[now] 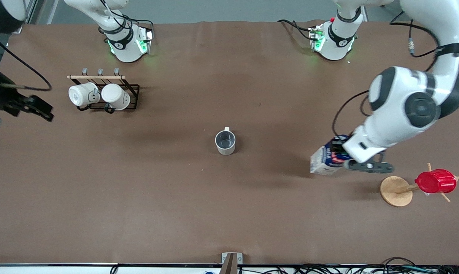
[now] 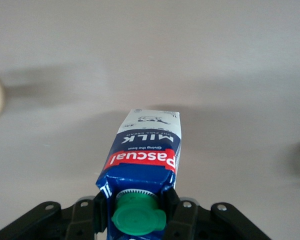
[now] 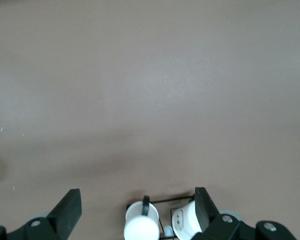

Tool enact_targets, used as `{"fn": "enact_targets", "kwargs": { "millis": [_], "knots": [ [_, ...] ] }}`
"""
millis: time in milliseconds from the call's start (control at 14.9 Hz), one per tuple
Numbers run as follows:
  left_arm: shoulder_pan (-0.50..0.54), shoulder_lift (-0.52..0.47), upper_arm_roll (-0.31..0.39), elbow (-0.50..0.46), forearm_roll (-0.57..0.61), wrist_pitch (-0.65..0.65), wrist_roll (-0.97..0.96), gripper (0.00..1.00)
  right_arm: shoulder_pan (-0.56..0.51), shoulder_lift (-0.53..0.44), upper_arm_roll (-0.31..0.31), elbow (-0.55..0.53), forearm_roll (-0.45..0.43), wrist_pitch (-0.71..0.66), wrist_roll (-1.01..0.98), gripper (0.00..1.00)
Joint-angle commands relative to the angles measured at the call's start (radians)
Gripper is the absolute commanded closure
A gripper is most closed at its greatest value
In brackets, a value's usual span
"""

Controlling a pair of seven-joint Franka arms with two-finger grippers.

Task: Place cup and milk on table
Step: 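Carry the milk carton with the left gripper beside the mug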

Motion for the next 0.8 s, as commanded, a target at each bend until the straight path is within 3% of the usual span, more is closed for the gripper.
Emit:
{"fn": "enact_targets", "kwargs": {
  "millis": [0, 469, 737],
  "knots": [
    [-0.079, 0.019, 0.002, 0.034, 0.024, -0.028, -0.108, 0.92, 0.008, -0.014, -0.016, 0.063, 0.042, -0.081, -0.031, 0.0],
    [-0.317, 0.121, 0.005, 0.1, 0.043, -0.026, -0.312, 0.92, 0.011, -0.008, -0.01, 0.083, 0.034, -0.092, -0.042, 0.0],
    [-0.361, 0.144, 0.002, 0.098, 0.099, -0.014, -0.389, 0.92, 0.008, -0.005, -0.011, 0.105, 0.044, -0.09, -0.034, 0.0]
  ]
}}
